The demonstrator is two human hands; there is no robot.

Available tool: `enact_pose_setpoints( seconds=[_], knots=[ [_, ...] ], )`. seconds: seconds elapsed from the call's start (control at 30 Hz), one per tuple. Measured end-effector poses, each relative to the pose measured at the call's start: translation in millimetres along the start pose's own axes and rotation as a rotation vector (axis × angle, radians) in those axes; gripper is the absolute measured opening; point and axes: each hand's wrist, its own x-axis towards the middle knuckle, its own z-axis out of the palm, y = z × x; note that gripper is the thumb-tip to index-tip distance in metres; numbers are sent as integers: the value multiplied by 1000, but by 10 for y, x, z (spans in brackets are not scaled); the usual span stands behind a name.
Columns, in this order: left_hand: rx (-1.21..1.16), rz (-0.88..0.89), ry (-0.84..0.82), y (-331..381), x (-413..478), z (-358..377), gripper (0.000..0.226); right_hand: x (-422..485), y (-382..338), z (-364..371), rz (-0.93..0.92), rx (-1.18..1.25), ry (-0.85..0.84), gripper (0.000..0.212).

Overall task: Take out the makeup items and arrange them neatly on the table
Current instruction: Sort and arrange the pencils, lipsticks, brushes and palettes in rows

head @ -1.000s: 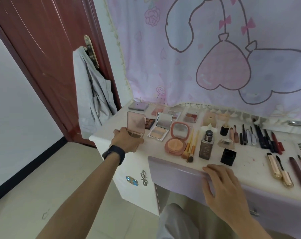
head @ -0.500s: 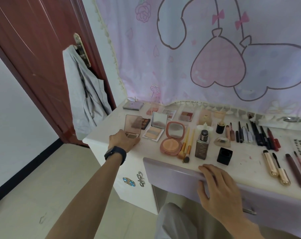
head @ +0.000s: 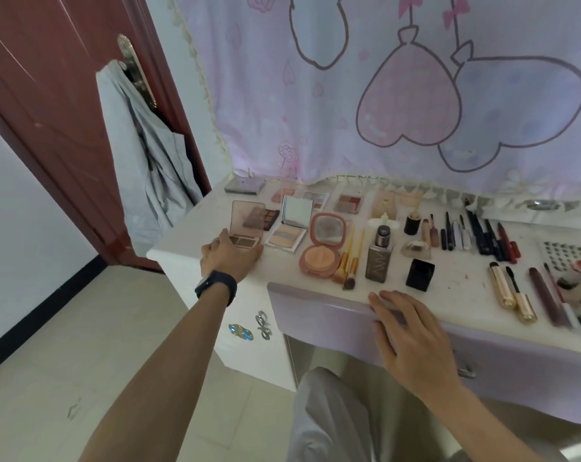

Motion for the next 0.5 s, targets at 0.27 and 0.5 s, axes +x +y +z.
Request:
enact_pose_setpoints(
  seconds=[0.27,0.5],
  knots=[
    [-186,44,4,-314,336,-291,64,508,-737,35,-129,101,-79,39],
    [-51,153,-78,-473,912,-470,56,1217,-1361,660,-289,-90,-261,58]
  ],
)
